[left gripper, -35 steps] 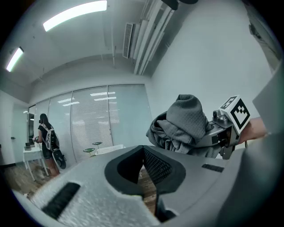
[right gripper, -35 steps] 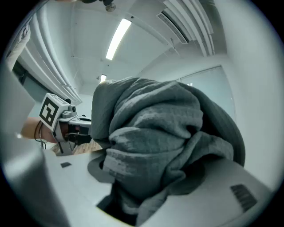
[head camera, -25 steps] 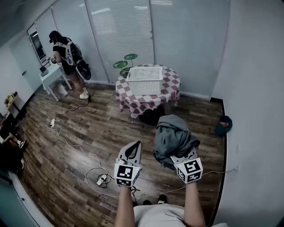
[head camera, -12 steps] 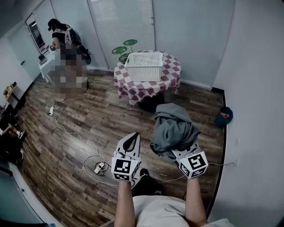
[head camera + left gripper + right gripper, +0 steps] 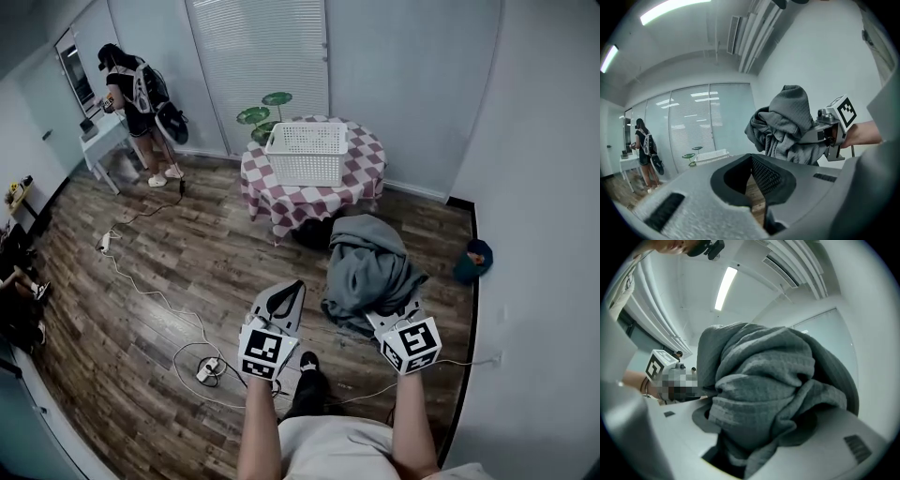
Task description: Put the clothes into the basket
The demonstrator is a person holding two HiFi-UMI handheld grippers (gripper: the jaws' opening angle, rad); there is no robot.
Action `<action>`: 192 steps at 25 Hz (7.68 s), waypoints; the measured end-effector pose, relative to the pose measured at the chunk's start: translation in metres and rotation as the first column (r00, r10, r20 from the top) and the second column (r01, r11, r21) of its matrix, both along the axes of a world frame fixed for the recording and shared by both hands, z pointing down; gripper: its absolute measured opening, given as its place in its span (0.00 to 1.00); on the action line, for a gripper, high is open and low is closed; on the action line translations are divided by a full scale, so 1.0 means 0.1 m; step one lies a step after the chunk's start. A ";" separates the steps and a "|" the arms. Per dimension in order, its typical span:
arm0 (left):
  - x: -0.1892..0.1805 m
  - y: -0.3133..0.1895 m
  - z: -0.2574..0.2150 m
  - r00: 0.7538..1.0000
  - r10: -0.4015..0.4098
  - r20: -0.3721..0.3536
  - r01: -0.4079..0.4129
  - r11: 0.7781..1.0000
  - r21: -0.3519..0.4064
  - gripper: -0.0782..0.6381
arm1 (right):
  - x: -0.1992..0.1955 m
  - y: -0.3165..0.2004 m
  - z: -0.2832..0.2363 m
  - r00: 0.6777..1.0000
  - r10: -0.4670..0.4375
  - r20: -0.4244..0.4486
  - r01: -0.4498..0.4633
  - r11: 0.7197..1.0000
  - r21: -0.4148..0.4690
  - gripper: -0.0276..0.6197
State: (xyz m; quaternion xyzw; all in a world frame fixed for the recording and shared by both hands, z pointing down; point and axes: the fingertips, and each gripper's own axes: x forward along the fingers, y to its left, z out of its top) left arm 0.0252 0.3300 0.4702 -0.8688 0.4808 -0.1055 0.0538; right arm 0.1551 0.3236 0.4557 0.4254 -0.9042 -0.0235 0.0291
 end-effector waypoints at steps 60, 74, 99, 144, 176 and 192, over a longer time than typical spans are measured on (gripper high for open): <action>-1.14 -3.89 -0.03 0.998 -0.042 -0.037 0.041 0.999 -0.011 0.13 | -0.83 -3.78 -0.01 0.999 0.027 0.027 -0.026 0.999 -0.045 0.48; -1.04 -4.94 -0.24 0.994 -0.087 -0.064 0.085 0.996 -0.024 0.13 | -0.88 -4.93 -0.40 0.999 -0.040 0.015 0.040 0.999 -0.014 0.48; -1.03 -5.87 -0.38 0.970 -0.239 -0.037 0.239 0.971 -0.008 0.13 | -0.91 -5.93 -0.84 0.983 -0.148 0.108 0.140 0.987 0.079 0.48; -1.62 -7.53 -0.55 0.988 -0.128 -0.081 0.131 0.991 0.035 0.13 | -1.66 -7.32 -1.60 0.987 -0.102 0.123 0.073 0.972 0.223 0.48; -1.87 -8.20 0.17 0.981 -0.128 -0.148 0.116 0.990 -0.082 0.13 | -2.10 -7.09 2.37 0.265 -0.638 -0.723 0.285 0.768 -0.573 0.48; -2.32 -8.38 0.24 0.970 -0.217 -0.114 0.205 0.973 -0.105 0.13 | -2.23 -7.13 3.49 0.207 -0.784 -0.585 0.221 0.620 -0.753 0.49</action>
